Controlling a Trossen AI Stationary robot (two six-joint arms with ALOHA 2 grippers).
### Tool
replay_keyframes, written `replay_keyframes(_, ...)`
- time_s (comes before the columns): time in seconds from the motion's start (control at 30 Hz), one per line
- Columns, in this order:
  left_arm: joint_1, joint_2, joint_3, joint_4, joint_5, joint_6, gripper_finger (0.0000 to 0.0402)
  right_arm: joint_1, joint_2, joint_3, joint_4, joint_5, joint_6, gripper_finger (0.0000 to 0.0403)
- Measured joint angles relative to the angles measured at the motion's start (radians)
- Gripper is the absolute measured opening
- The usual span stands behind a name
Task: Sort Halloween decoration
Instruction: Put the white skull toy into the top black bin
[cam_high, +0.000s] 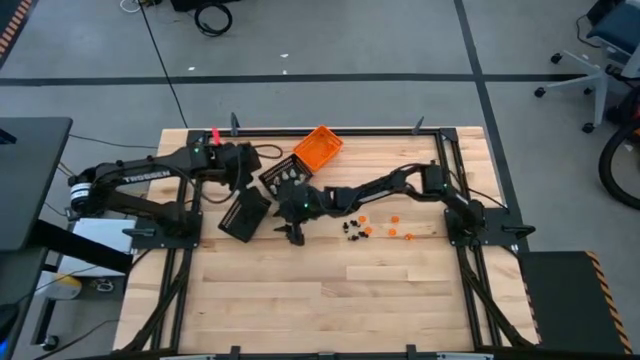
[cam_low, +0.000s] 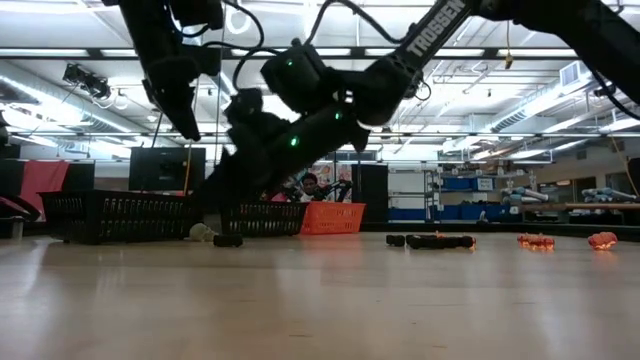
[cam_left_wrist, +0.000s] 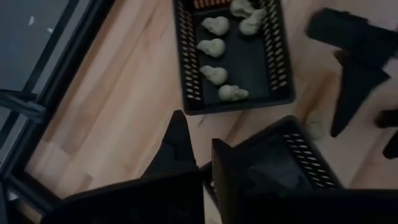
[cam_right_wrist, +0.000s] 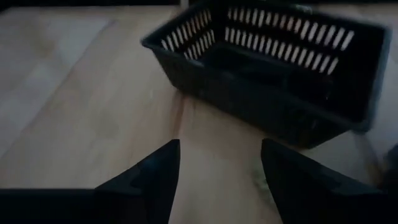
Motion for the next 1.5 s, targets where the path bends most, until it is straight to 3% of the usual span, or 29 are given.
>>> replay_keyframes(0.17, 0.043, 0.000, 0.000, -0.009, 0.000, 0.036, 0.0000, 0.016, 0.028, 0.005, 0.028, 0.116, 0.049, 0.0222)
replay_keyframes(0.47, 0.059, 0.000, 0.000, -0.016, 0.001, 0.067, 0.0000, 0.019, 0.028, 0.005, 0.035, 0.121, 0.019, 0.0207)
replay_keyframes(0.67, 0.059, 0.000, -0.001, -0.014, 0.002, 0.067, 0.0000, 0.012, 0.028, 0.003, 0.034, 0.184, -0.020, 0.0203)
replay_keyframes(1.03, 0.059, 0.000, -0.001, -0.011, 0.002, 0.066, 0.0000, 0.021, 0.105, 0.004, 0.092, 0.154, 0.034, 0.0203)
replay_keyframes(1.17, 0.059, 0.000, -0.002, -0.011, 0.002, 0.066, 0.0000, 0.031, 0.106, 0.005, 0.090, 0.188, 0.021, 0.0201)
replay_keyframes(1.33, 0.059, 0.000, -0.002, -0.010, 0.002, 0.066, 0.0000, 0.031, 0.107, 0.005, 0.095, 0.186, 0.024, 0.0179)
replay_keyframes(1.5, 0.059, 0.000, -0.002, -0.010, 0.002, 0.066, 0.0000, 0.032, 0.108, 0.004, 0.091, 0.182, 0.017, 0.0132)
